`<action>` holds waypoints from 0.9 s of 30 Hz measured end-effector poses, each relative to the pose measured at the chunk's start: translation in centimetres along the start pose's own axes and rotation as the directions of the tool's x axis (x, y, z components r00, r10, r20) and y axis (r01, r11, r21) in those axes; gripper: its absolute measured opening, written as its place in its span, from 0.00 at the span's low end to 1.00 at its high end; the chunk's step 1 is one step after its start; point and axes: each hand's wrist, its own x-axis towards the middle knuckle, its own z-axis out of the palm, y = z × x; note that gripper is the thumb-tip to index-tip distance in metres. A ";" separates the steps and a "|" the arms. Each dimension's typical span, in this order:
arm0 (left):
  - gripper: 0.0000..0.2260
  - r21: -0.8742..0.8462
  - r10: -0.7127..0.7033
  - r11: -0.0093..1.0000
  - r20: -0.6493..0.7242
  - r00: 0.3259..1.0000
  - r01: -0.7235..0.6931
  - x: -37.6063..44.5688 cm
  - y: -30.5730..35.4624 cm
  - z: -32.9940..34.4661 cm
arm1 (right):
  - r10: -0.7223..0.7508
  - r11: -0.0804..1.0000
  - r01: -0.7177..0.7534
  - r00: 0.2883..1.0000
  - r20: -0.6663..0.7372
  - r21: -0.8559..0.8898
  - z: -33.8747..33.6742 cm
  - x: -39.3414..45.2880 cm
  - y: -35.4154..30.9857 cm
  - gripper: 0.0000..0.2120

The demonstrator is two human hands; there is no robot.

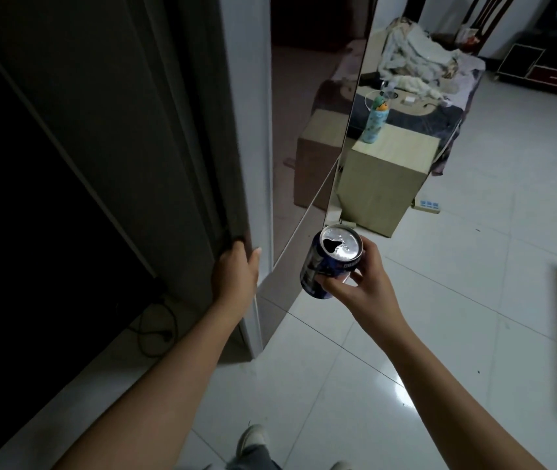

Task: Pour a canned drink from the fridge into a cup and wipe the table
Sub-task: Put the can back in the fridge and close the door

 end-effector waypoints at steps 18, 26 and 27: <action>0.13 -0.101 0.090 0.992 0.133 0.987 -0.077 -8.5 8.7 8.2 | -0.005 1.000 0.005 0.995 -0.098 -0.004 -12.3 -5.5 3.0 0.31; 0.18 -0.167 0.204 0.972 0.268 0.942 -0.163 -10.8 12.8 12.0 | -0.018 0.999 0.012 0.987 -0.160 -0.038 -17.1 -7.2 4.6 0.30; 0.19 -0.162 0.213 0.972 0.280 0.936 -0.173 -11.0 13.4 12.5 | -0.015 0.999 0.009 0.985 -0.173 -0.039 -17.7 -7.4 4.8 0.31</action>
